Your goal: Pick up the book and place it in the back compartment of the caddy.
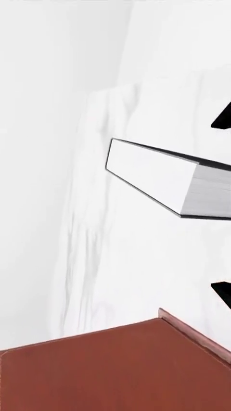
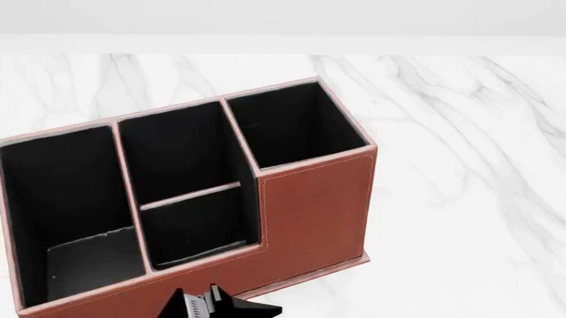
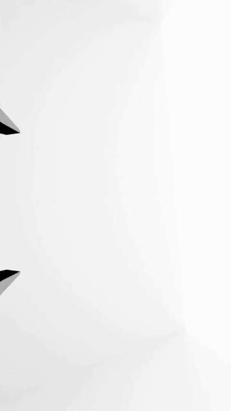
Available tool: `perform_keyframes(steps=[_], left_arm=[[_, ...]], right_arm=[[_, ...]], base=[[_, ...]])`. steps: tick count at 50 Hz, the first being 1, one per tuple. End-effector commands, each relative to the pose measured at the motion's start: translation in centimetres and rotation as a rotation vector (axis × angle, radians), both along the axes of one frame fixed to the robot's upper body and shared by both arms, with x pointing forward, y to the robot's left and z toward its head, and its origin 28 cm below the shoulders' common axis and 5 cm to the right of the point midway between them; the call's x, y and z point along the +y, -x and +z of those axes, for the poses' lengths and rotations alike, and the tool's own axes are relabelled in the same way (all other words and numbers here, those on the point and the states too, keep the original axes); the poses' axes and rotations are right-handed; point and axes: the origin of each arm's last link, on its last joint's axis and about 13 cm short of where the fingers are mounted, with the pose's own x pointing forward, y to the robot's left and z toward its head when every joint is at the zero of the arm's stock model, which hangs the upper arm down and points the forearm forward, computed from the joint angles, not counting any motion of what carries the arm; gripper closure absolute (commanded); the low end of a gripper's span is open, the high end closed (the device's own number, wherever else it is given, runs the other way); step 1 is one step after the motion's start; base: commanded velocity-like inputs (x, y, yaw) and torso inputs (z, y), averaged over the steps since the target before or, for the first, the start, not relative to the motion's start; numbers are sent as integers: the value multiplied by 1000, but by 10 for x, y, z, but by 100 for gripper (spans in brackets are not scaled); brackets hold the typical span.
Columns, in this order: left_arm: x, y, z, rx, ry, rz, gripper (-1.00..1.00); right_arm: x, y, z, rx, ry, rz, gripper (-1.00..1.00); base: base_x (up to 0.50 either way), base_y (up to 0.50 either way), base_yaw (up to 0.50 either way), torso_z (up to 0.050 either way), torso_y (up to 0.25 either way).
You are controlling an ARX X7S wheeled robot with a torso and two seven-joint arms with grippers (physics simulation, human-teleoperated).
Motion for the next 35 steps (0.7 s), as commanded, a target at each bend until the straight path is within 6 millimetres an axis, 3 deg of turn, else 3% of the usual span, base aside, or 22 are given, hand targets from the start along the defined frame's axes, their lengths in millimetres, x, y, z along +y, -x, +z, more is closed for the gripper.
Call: perform_keyframes(steps=[1,35], left_arm=[[-4,-2,-2,5,-12,-10,-100],[-17,-7,-14,32,-56,-38,-100]], right_arm=[[0,0,0,-1,0,0,-100],[-1,2,2,-8,-2,0,-100]], base=[[0,0,0,0,0],[0,0,0,0,0]])
